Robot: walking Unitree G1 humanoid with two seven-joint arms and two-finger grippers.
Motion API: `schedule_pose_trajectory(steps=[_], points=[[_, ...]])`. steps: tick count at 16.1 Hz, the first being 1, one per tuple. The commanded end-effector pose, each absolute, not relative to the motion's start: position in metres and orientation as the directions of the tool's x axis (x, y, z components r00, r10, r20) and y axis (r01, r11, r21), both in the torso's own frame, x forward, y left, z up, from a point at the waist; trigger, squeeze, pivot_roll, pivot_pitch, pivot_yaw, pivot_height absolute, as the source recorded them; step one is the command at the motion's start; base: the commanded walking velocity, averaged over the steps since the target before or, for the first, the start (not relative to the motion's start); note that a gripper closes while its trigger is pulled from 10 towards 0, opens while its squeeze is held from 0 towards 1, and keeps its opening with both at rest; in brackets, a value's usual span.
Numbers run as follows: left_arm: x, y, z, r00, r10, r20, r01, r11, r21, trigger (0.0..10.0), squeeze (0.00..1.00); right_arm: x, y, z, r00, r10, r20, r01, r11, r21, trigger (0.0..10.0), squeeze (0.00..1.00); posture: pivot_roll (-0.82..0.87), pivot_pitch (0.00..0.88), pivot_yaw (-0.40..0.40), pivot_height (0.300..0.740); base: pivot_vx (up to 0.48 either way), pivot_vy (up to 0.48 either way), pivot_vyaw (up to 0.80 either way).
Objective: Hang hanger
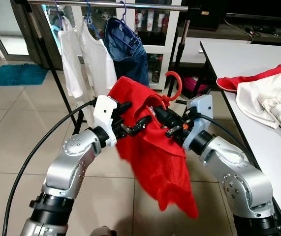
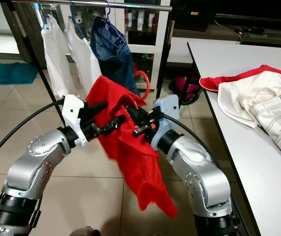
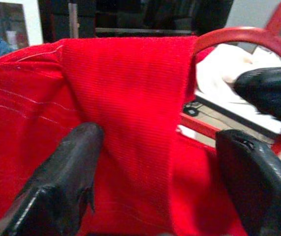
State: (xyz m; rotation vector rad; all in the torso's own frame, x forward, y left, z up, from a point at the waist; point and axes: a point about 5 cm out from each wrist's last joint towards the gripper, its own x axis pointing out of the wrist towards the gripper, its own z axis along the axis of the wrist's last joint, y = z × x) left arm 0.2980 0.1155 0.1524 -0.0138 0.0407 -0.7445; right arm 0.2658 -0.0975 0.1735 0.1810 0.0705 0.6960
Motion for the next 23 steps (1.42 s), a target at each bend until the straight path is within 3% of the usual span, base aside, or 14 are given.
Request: schedule_pose_trajectory(steps=[1, 3, 23], points=[[0.3014, 0.1146, 0.1543, 0.749, -0.662, -0.028, 0.663, 0.749, 0.003, 0.0, 0.0, 0.2619, -0.0947, 0.1866, 0.743, 0.666, 0.06, -0.666, 0.728, 0.163, 0.0, 0.0, -0.07, 0.013, -0.012, 0.74, 0.0, 0.0, 0.0], [0.3058, 0.1189, 0.1543, 0.776, -0.63, -0.026, 0.63, 0.776, 0.01, 0.0, 0.0, 0.2605, -0.0926, 0.1871, 0.729, 0.681, 0.07, -0.681, 0.712, 0.168, 0.0, 0.0, -0.07, 0.016, -0.012, 0.74, 0.0, 0.0, 0.0], [0.3035, 0.122, 0.1569, 0.772, -0.636, -0.003, 0.636, 0.772, -0.017, 0.0, 0.0, 0.2561, -0.0915, 0.1828, 0.727, 0.684, 0.066, -0.683, 0.71, 0.17, 0.0, 0.0, -0.06, 0.048, -0.011, 0.74, 0.0, 0.0, 0.0]])
